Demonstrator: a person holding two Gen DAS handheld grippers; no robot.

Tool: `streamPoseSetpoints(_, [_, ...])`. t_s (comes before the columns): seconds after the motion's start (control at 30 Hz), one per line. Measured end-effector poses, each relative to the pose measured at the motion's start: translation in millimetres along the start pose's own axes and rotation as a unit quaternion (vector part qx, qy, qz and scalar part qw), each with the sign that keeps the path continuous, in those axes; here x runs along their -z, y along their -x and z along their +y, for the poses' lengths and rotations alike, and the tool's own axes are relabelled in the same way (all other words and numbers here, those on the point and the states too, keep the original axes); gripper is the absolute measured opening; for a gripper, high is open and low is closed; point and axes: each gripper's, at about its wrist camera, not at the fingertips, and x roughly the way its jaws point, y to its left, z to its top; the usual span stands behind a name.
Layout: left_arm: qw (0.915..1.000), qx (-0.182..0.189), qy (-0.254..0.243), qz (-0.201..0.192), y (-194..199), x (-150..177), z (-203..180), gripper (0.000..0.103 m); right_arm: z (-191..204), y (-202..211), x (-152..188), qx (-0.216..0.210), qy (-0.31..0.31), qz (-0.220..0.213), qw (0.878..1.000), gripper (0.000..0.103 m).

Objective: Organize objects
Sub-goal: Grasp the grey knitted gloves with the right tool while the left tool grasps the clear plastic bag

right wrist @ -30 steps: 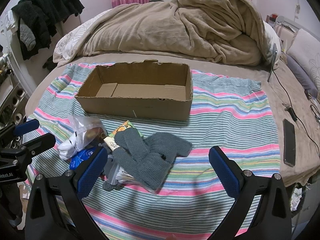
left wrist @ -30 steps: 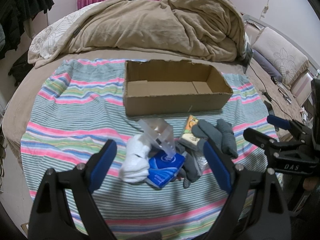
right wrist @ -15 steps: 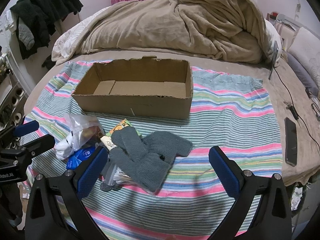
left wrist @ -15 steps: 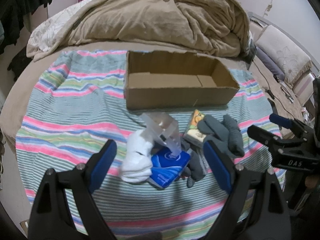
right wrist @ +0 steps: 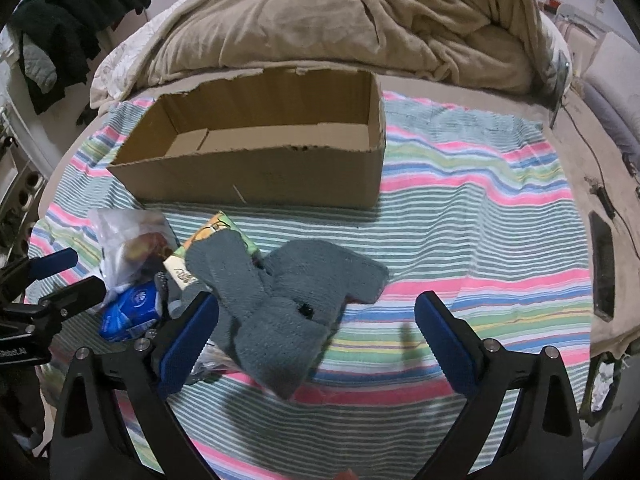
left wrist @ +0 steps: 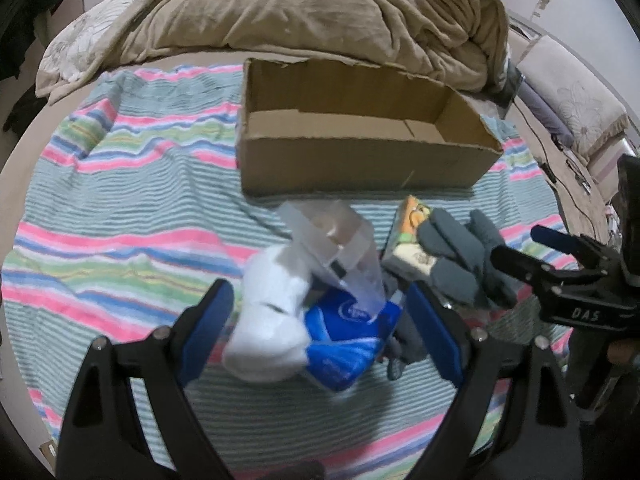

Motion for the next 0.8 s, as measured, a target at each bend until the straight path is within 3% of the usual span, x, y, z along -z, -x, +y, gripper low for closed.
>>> streamPoseSetpoints(0.33, [0.9998,0.008,-0.014,0.012,-27.9,-17.2,-2.1,0.087,-12.1,-25.4,-1.1,-0.024,-0.024,0.026,0.999,0.090])
streamPoseSetpoints(0.47, [0.9995,0.018,-0.014,0.022,-40.7,-20.4,-1.6,0.068,-16.5,-29.4,-0.7,-0.060,-0.036,0.031,0.997,0.077])
streamPoseSetpoints(0.53, [0.9994,0.023,-0.015,0.023,-44.0,-20.5,-2.1,0.051,-16.5,-30.1,-0.3,-0.078,-0.036,0.032,0.996,0.068])
streamPoseSetpoints(0.57, [0.9994,0.024,-0.017,0.020,-43.9,-20.2,-2.7,0.050,-15.4,-29.6,-0.1,-0.082,-0.032,0.032,0.996,0.060])
streamPoseSetpoints(0.8, [0.9991,0.038,-0.019,0.005,-37.5,-18.8,-1.8,0.046,-11.3,-19.7,-0.9,-0.088,-0.009,0.016,0.996,0.046])
